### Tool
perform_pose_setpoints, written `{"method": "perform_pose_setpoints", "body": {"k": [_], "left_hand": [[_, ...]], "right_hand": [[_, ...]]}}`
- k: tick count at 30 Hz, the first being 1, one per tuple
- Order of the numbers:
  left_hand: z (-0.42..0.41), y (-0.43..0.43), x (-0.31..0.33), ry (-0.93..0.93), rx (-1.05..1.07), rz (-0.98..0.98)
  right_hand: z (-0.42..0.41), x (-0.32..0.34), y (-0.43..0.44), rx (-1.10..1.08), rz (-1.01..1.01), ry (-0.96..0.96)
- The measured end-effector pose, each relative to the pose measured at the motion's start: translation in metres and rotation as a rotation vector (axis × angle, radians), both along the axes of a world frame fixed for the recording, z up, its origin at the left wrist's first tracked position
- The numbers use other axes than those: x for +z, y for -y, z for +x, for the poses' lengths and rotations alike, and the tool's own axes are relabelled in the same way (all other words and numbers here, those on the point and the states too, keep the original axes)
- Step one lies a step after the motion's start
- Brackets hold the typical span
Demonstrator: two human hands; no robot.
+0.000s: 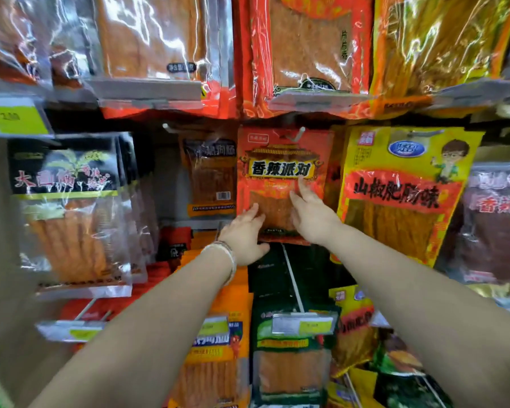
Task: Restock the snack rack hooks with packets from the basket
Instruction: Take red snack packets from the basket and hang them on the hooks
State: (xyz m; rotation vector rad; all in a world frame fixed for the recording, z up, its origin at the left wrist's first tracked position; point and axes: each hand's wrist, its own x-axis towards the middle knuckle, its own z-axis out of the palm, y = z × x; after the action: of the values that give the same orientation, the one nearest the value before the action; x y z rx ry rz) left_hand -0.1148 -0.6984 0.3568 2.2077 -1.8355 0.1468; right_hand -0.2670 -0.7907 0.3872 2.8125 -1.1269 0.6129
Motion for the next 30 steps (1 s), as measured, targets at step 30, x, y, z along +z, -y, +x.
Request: {"method": "perform_pose_setpoints", "body": {"k": [30], "left_hand": [[-0.233, -0.634, -0.378, -1.176, 0.834, 0.529]], "right_hand": [[-0.221, -0.438, -0.507, -0.091, 1.524, -0.461]]}}
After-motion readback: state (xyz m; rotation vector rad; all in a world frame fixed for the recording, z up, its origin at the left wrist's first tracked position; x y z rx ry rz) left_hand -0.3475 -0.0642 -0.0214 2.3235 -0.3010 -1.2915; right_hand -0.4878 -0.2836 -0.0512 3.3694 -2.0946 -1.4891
